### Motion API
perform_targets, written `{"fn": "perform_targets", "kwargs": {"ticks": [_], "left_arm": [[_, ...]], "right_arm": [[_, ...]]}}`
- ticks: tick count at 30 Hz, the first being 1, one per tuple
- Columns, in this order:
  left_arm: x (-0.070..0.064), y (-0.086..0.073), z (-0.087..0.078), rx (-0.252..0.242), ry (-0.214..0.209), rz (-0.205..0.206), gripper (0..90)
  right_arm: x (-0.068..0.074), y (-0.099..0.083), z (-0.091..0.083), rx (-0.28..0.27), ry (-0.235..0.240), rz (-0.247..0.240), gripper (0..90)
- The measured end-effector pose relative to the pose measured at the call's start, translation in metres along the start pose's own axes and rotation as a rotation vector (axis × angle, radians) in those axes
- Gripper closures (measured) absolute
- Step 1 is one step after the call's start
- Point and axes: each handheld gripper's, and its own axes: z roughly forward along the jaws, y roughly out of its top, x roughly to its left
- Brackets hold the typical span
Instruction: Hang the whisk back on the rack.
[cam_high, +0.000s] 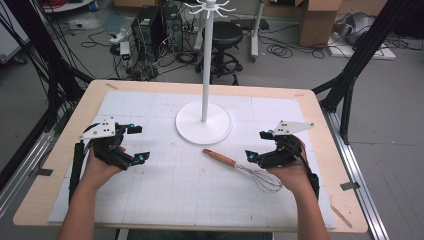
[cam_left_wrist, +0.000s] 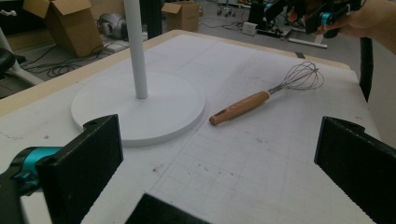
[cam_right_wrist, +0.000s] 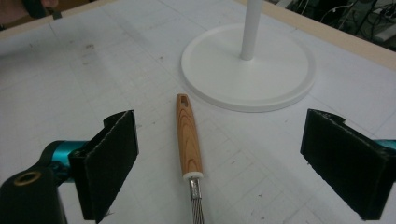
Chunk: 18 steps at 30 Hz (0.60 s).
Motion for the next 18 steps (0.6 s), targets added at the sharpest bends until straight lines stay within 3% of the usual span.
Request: {"fn": "perform_targets", "kwargs": {"ticks": [9,11,18], "left_arm": [[-0.003,0.002,0.000,0.008,0.001,0.008,1.7],[-0.004,0.003,0.001,0.010,0.001,0.014,1.7],[-0.005,0.003,0.002,0.020,0.005,0.015,1.7]], "right_arm": [[0.000,0.002,0.018,0.072,0.022,-0.017,10.6],[-0.001,0.002,0.020,0.091,0.035,-0.011,15.2],[-0.004,0.005,0.027,0.148,0.050,-0.020,17.4]]}}
